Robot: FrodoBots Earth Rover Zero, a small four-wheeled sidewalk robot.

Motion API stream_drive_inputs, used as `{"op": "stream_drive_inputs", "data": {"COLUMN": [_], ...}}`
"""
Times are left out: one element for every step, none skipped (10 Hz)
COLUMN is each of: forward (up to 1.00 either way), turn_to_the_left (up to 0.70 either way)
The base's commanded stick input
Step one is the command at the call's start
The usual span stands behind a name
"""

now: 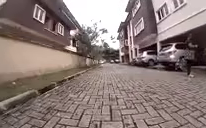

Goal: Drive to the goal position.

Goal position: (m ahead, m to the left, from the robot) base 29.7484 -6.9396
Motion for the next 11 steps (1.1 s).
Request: {"op": "stream_drive_inputs", "data": {"forward": [0.50,0.50,0.50,0.50,0.50,0.50,0.50,0.50,0.50,0.50,0.50], "turn_to_the_left": [0.00,0.00,0.00,0.00,0.00,0.00,0.00,0.00,0.00,0.00,0.00]}}
